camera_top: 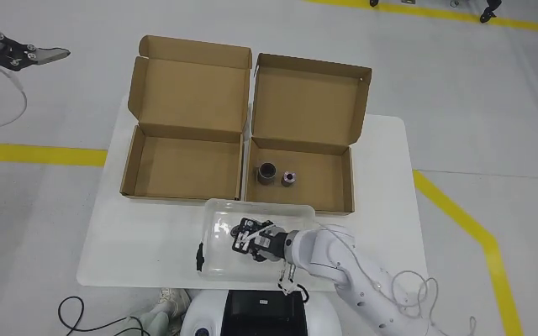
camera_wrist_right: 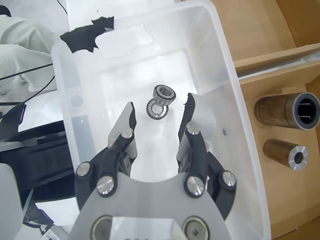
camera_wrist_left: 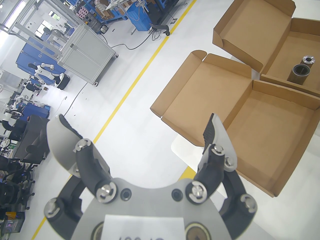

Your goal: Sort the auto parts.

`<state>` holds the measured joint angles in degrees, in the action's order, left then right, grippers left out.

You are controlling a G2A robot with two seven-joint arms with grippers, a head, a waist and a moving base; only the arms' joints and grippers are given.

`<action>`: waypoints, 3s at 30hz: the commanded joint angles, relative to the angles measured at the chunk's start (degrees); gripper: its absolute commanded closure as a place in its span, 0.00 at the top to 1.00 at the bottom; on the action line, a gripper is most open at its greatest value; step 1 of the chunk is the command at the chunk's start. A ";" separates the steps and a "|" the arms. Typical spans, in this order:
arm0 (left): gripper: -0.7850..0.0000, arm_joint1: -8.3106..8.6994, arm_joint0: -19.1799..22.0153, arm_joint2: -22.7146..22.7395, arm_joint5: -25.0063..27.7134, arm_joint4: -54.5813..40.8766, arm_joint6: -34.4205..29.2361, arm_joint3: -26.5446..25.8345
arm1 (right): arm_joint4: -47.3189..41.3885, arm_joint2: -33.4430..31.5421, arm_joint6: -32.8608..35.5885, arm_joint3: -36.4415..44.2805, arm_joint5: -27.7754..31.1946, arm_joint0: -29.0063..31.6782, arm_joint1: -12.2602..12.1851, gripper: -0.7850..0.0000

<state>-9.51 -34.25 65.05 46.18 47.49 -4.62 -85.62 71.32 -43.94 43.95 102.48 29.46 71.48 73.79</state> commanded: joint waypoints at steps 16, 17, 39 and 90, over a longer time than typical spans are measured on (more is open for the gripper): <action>1.00 0.00 0.00 0.00 0.00 0.00 0.00 0.00 | -4.56 6.70 -0.84 -12.27 -4.76 -7.67 3.37 0.51; 1.00 0.00 0.00 0.00 0.00 0.00 0.00 0.00 | -4.61 6.97 -0.74 -12.67 -4.96 -7.99 3.52 0.52; 1.00 0.00 0.00 0.00 0.00 0.00 0.00 0.00 | -3.57 11.49 0.81 -17.52 -7.47 -12.24 6.33 0.42; 1.00 0.00 0.00 0.00 0.00 0.00 0.00 0.00 | -2.09 -2.96 -10.05 10.14 1.65 -7.70 2.10 0.00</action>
<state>-9.51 -34.25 65.05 46.18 47.49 -4.62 -85.62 69.65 -46.81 34.45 112.91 31.42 64.29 75.80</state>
